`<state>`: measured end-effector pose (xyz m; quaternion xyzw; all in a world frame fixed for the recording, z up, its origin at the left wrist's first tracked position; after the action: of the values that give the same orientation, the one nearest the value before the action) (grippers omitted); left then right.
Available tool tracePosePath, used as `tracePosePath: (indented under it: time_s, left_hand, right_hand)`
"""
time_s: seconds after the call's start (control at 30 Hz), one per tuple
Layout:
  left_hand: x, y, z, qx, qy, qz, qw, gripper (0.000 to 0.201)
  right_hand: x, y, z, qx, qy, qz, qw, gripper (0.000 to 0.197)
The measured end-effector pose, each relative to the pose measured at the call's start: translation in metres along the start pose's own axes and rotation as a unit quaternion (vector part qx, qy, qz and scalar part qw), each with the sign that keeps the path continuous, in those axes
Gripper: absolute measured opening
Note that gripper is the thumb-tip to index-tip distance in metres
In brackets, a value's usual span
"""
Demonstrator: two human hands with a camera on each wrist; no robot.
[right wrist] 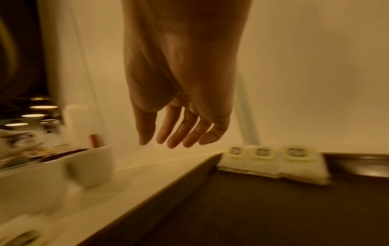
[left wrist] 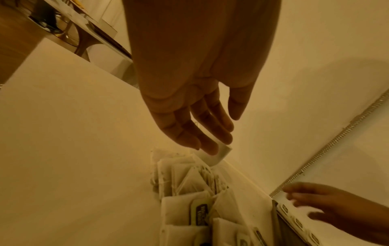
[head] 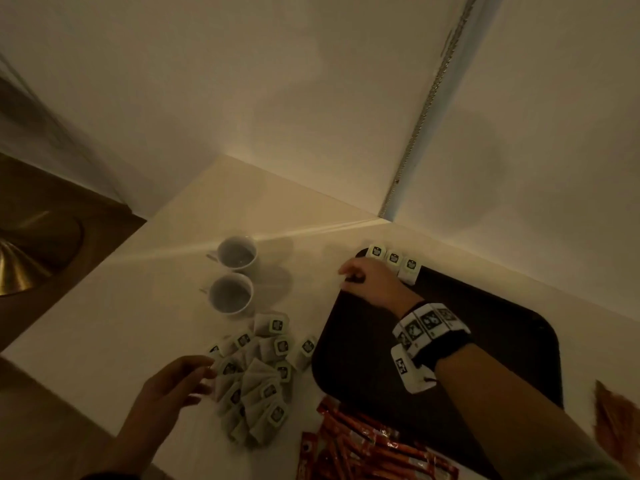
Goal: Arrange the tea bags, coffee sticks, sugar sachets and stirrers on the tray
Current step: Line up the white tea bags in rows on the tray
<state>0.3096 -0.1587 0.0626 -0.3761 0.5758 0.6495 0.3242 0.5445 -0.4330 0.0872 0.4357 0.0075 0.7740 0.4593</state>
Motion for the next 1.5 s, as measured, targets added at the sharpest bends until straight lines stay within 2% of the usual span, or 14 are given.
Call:
tracePosePath:
  time_s: [0.13, 0.23, 0.3, 0.4, 0.5, 0.6, 0.7, 0.83, 0.97, 1.03, 1.13, 1.27, 1.43, 1.5]
  left_hand:
    - [-0.012, 0.003, -0.013, 0.038, -0.028, -0.025, 0.999, 0.018]
    - [-0.023, 0.008, -0.021, 0.058, -0.037, -0.053, 0.996, 0.017]
    - [-0.027, 0.011, -0.024, 0.069, -0.035, -0.070, 0.995, 0.017]
    - [-0.029, 0.013, -0.023, 0.074, -0.035, -0.084, 0.993, 0.017]
    - [-0.026, 0.011, -0.020, 0.076, -0.034, -0.082, 0.993, 0.016]
    - [-0.029, 0.006, -0.018, 0.065, -0.027, -0.083, 0.994, 0.014]
    - [-0.035, -0.006, -0.016, 0.058, -0.020, -0.082, 0.995, 0.018]
    - [-0.058, -0.024, -0.038, 0.130, -0.042, -0.070, 0.988, 0.056]
    - [-0.075, -0.031, -0.077, 0.286, -0.074, -0.003, 0.955, 0.038]
    - [-0.077, -0.030, -0.083, 0.324, -0.042, 0.012, 0.945, 0.024]
    - [-0.083, -0.035, -0.071, 0.281, -0.037, -0.031, 0.958, 0.024]
    - [-0.094, -0.036, -0.062, 0.248, 0.058, -0.104, 0.961, 0.046]
    - [-0.107, -0.037, -0.068, 0.256, 0.202, -0.093, 0.941, 0.030]
    - [-0.110, -0.037, -0.069, 0.264, 0.254, -0.078, 0.927, 0.021]
  right_hand:
    - [0.049, -0.017, -0.090, 0.155, 0.108, 0.050, 0.981, 0.069]
    - [0.059, -0.028, -0.130, 0.188, 0.204, 0.024, 0.960, 0.095]
    - [0.062, -0.033, -0.143, 0.183, 0.249, 0.016, 0.951, 0.090]
    - [0.063, -0.037, -0.151, 0.167, 0.271, 0.011, 0.948, 0.060]
    - [0.065, -0.037, -0.150, 0.156, 0.215, 0.022, 0.964, 0.029]
    - [0.071, -0.033, -0.139, 0.144, 0.170, 0.036, 0.974, 0.015]
    - [0.095, -0.023, -0.116, 0.130, 0.145, 0.087, 0.977, 0.012]
    - [0.151, -0.003, -0.095, 0.178, 0.196, 0.165, 0.950, 0.014]
    - [0.186, 0.007, -0.086, 0.202, 0.182, 0.181, 0.945, 0.018]
    - [0.183, 0.005, -0.076, 0.188, 0.133, 0.168, 0.958, 0.028]
    - [0.149, -0.002, -0.068, 0.174, 0.126, 0.086, 0.973, 0.047]
    - [0.082, -0.005, -0.116, 0.235, 0.298, -0.033, 0.924, 0.050]
    - [0.066, -0.012, -0.148, 0.211, 0.401, -0.028, 0.891, 0.030]
    - [0.068, -0.015, -0.149, 0.217, 0.440, -0.028, 0.871, 0.031]
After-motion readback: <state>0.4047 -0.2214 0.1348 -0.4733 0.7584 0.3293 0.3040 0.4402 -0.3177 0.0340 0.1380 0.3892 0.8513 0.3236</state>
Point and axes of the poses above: each hand's wrist, its own y-axis away from the middle knuckle, its own z-axis out of the back of the hand, x = y × z, the point moved 9 cm from there along -y, towards the middle knuckle, and after that the axes turned 14 degrees about x, right-handed, at the moved point
